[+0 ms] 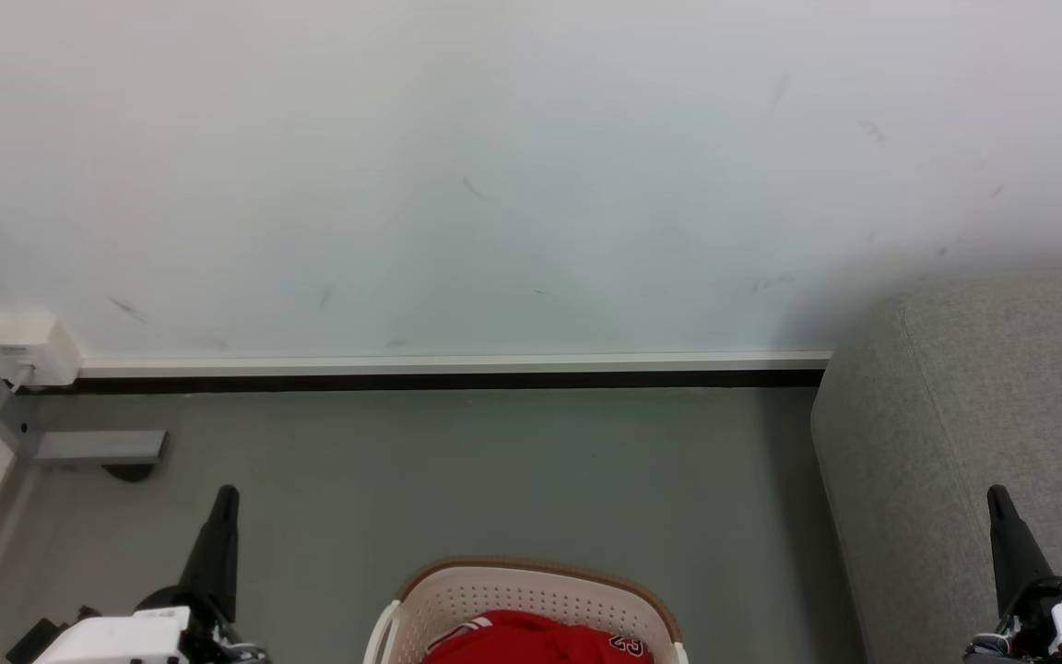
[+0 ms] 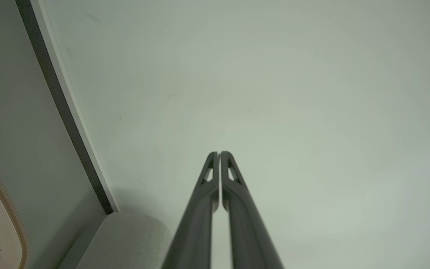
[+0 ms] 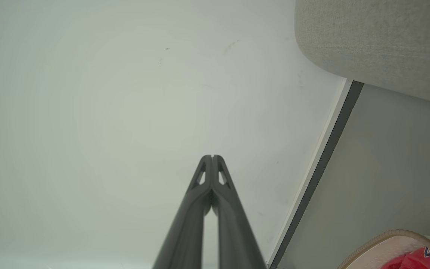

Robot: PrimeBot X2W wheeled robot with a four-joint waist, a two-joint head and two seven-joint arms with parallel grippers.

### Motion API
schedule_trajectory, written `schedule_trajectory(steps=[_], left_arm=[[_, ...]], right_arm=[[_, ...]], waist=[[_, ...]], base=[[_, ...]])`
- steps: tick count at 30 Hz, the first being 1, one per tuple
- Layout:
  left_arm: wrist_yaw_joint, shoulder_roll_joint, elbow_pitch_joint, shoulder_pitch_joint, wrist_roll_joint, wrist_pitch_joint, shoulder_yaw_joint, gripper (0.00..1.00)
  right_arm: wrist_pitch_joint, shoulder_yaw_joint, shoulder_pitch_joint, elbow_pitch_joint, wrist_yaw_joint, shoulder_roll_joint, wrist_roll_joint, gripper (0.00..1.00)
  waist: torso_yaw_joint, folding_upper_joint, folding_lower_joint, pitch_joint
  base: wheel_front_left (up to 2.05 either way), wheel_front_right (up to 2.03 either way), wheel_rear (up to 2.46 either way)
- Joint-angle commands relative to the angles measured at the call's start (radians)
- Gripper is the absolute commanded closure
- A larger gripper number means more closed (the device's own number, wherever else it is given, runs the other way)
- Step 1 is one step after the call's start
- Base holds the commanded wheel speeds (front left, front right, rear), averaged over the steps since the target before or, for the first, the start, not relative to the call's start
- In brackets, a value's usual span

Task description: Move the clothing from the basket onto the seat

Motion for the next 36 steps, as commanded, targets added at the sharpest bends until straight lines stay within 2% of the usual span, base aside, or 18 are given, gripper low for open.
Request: schedule_trajectory(steps=[1,36], left_arm=[[-0.005,0.002,0.000,-0.006,-0.012,0.005,0.001,1.00],[-0.005,0.002,0.000,-0.006,-0.012,0.005,0.001,1.00]], right_arm=[[0.004,-0.003,-0.005,-0.005,0.000,-0.006,0.001,1.00],[0.004,-0.003,-0.005,-0.005,0.000,-0.006,0.001,1.00]], waist=[[0.000,-0.0001,0.0000,0.000],[0.000,-0.0001,0.0000,0.000]], base=[[0.00,0.00,0.00],[0.00,0.00,0.00]])
